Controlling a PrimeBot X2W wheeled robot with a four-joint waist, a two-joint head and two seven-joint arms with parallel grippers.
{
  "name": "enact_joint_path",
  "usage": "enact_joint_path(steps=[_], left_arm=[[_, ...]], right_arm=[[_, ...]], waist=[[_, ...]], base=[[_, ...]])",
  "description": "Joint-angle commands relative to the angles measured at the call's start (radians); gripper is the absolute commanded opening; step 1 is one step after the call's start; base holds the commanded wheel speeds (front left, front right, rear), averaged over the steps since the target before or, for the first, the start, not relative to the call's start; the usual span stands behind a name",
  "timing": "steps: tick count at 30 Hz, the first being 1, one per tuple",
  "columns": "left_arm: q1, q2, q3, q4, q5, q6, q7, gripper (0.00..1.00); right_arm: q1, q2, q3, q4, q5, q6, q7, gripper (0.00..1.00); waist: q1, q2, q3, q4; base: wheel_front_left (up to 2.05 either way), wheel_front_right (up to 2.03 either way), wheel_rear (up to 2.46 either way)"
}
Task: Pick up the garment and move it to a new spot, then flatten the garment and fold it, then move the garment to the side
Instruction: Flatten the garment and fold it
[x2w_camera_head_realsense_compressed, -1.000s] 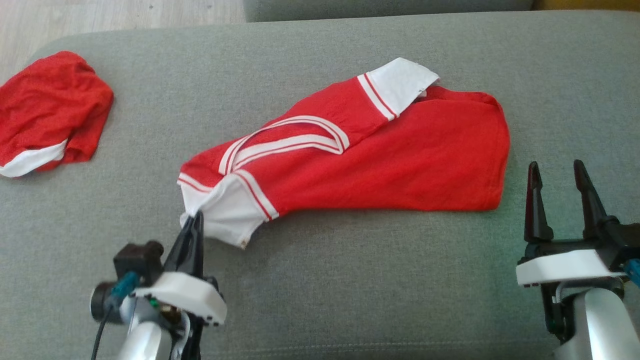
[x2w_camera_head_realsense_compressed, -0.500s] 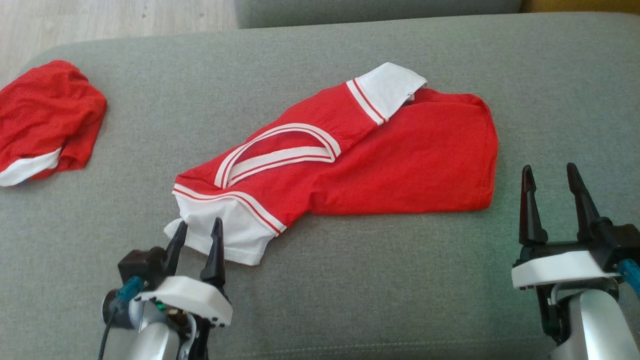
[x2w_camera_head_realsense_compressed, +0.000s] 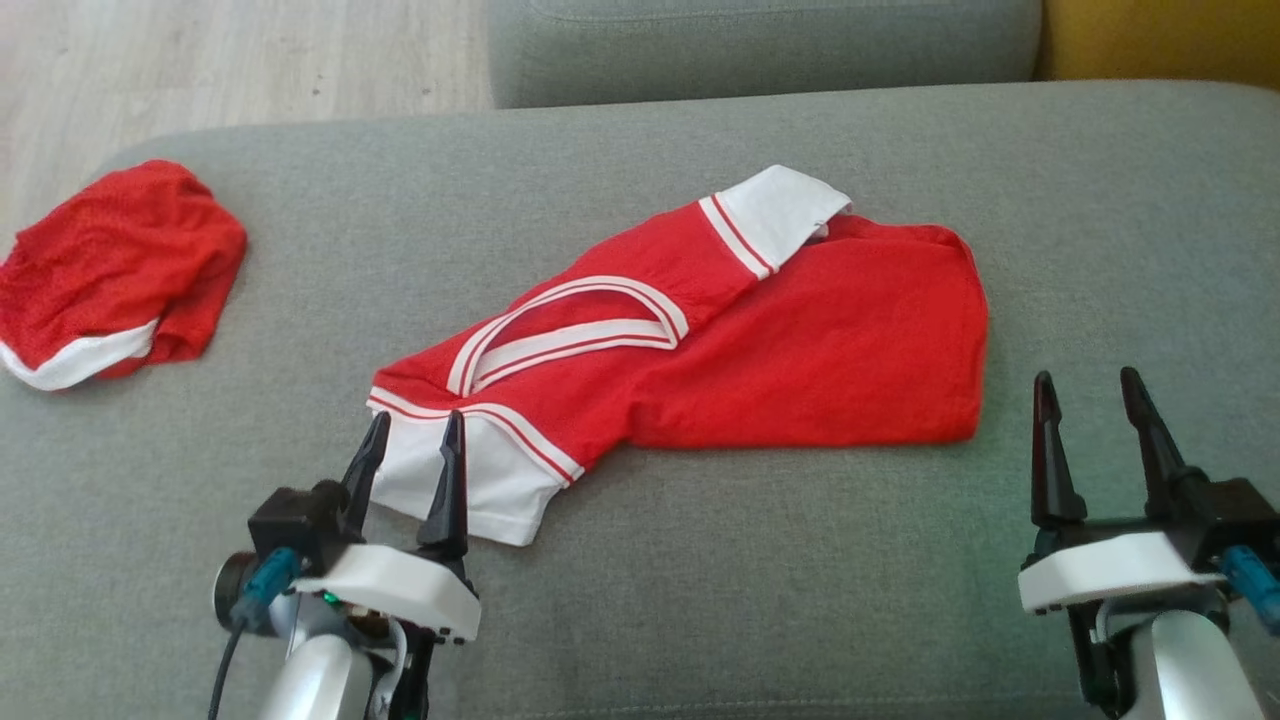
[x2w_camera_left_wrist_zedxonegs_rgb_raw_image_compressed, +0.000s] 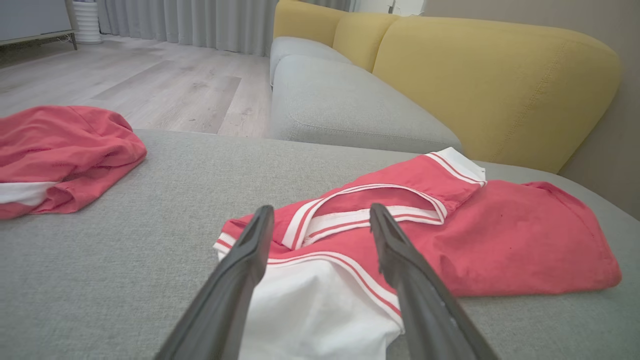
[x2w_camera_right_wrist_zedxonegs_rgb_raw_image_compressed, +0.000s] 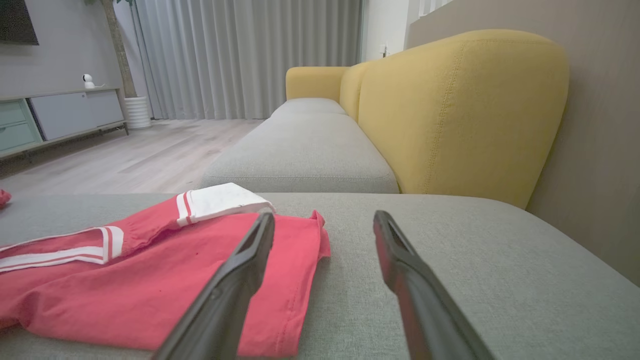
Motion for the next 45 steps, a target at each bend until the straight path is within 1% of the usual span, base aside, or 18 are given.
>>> enact_joint_path(steps=[1, 4, 6, 9, 16, 23, 25, 26, 27, 29, 31, 35, 39, 42, 45], left_arm=[[-0.021, 0.000, 0.040, -0.039, 0.007, -0.001, -0.012, 1.00], [-0.016, -0.002, 0.038, -0.046, 0.009, -0.002, -0.012, 1.00], [-0.012, -0.003, 0.035, -0.054, 0.009, -0.001, -0.012, 1.00], [-0.010, -0.004, 0.025, -0.062, 0.009, -0.001, -0.012, 1.00], [-0.018, -0.005, 0.002, -0.078, -0.002, 0.010, -0.012, 1.00], [-0.024, -0.005, -0.007, -0.089, -0.013, 0.025, -0.012, 1.00], [-0.024, -0.006, -0.008, -0.090, -0.015, 0.028, -0.012, 1.00], [-0.024, -0.006, -0.007, -0.091, -0.016, 0.029, -0.012, 1.00], [-0.023, -0.006, -0.005, -0.091, -0.016, 0.030, -0.012, 1.00], [-0.023, -0.006, -0.003, -0.092, -0.018, 0.033, -0.012, 1.00], [-0.024, -0.006, -0.002, -0.093, -0.018, 0.034, -0.012, 1.00], [-0.026, -0.006, -0.001, -0.095, -0.016, 0.035, -0.012, 1.00], [-0.029, -0.006, -0.005, -0.098, -0.016, 0.035, -0.012, 1.00], [-0.036, -0.006, -0.010, -0.101, -0.018, 0.037, -0.012, 1.00], [-0.046, -0.006, -0.016, -0.104, -0.020, 0.036, -0.012, 1.00]], right_arm=[[-0.011, -0.005, 0.023, -0.018, -0.016, 0.008, -0.011, 1.00], [-0.019, -0.005, 0.014, 0.003, -0.028, 0.008, -0.011, 1.00], [-0.036, -0.005, 0.006, 0.042, -0.041, 0.008, -0.011, 1.00], [-0.077, -0.005, -0.013, 0.138, -0.054, 0.008, -0.009, 1.00], [-0.208, -0.005, -0.067, 0.334, -0.097, 0.008, 0.044, 1.00], [-0.294, -0.005, -0.088, 0.470, -0.106, 0.008, 0.097, 1.00], [-0.305, -0.005, -0.088, 0.492, -0.101, 0.008, 0.106, 0.85], [-0.308, -0.005, -0.082, 0.500, -0.095, 0.008, 0.107, 0.72], [-0.311, -0.005, -0.073, 0.506, -0.087, 0.008, 0.105, 0.54], [-0.316, -0.005, -0.055, 0.511, -0.076, 0.008, 0.094, 0.38], [-0.320, -0.005, -0.031, 0.511, -0.061, 0.008, 0.077, 0.00], [-0.337, -0.005, 0.036, 0.478, -0.009, 0.008, 0.043, 0.00], [-0.357, -0.005, 0.105, 0.410, 0.040, 0.008, 0.029, 0.00], [-0.385, -0.005, 0.143, 0.367, 0.069, 0.008, 0.047, 0.00], [-0.433, -0.012, 0.157, 0.356, 0.061, 0.008, 0.081, 0.00]], waist=[[0.0001, -0.0001, -0.002, 0.008], [0.0001, -0.0001, 0.001, 0.019], [0.0001, -0.0001, 0.007, 0.031], [0.0001, -0.0001, 0.023, 0.053], [0.0001, -0.0001, 0.069, 0.111], [0.0001, -0.0001, 0.091, 0.141], [0.0001, -0.0001, 0.091, 0.142], [0.0001, -0.0001, 0.091, 0.141], [0.0001, -0.0001, 0.091, 0.139], [0.0001, -0.0001, 0.092, 0.134], [0.0001, -0.0001, 0.092, 0.127], [0.0001, -0.0001, 0.096, 0.118], [0.0001, -0.0001, 0.104, 0.117], [0.0001, -0.0001, 0.117, 0.123], [0.0001, -0.0001, 0.132, 0.136]], base=[[0.00, 0.00, 0.00], [0.00, 0.00, 0.00], [0.00, 0.00, 0.00], [0.00, 0.00, 0.00], [0.00, 0.00, 0.00], [0.00, 0.00, 0.00], [0.00, 0.00, 0.00], [0.00, 0.00, 0.00], [0.00, 0.00, 0.00], [0.00, 0.00, 0.00], [0.00, 0.00, 0.00], [0.00, 0.00, 0.00], [0.00, 0.00, 0.00], [0.00, 0.00, 0.00], [0.00, 0.00, 0.00]])
